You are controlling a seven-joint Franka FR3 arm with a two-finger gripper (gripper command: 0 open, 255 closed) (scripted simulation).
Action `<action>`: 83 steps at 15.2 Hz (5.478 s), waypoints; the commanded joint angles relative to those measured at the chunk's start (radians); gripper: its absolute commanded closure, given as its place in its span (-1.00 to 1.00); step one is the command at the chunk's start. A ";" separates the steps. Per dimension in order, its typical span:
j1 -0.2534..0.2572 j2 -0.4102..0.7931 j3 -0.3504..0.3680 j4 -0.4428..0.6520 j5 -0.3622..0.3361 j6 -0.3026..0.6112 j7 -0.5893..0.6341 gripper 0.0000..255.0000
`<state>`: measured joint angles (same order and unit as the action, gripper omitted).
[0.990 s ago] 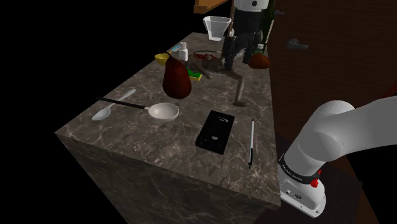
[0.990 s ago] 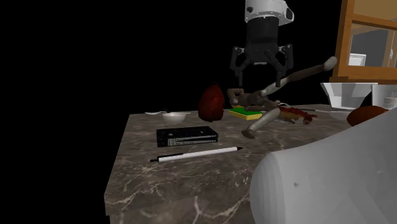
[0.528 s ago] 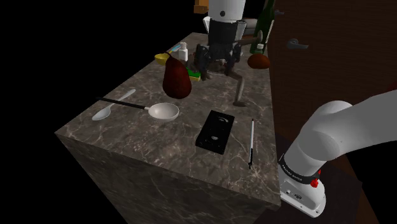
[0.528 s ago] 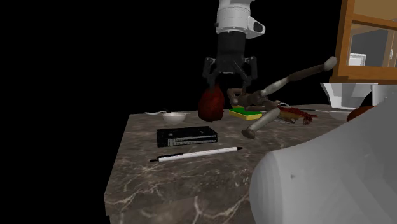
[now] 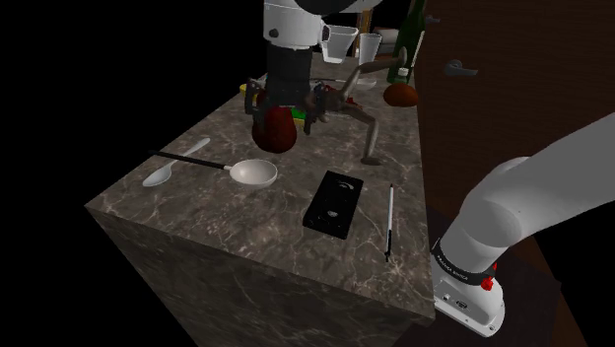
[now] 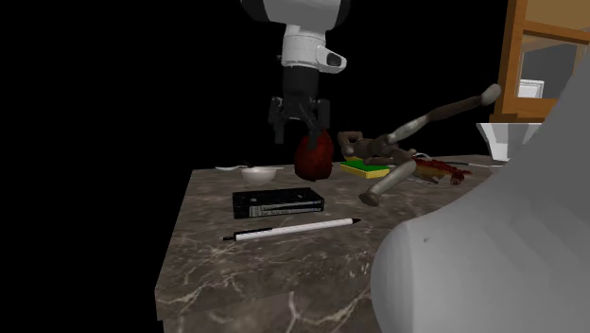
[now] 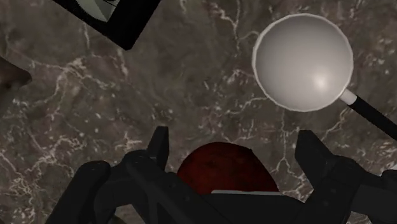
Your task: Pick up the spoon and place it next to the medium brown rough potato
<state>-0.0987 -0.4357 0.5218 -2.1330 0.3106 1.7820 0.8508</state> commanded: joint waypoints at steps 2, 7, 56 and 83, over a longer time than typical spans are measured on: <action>-0.028 0.108 0.072 0.069 -0.013 0.059 0.148 -1.00; -0.062 0.315 0.180 0.214 -0.103 0.138 0.407 -1.00; 0.094 0.783 0.198 0.713 -0.425 0.078 0.900 1.00; -0.177 0.238 0.077 0.361 -0.028 -0.055 0.505 1.00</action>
<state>-0.2664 -0.1622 0.6205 -1.7444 0.2592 1.7365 1.3911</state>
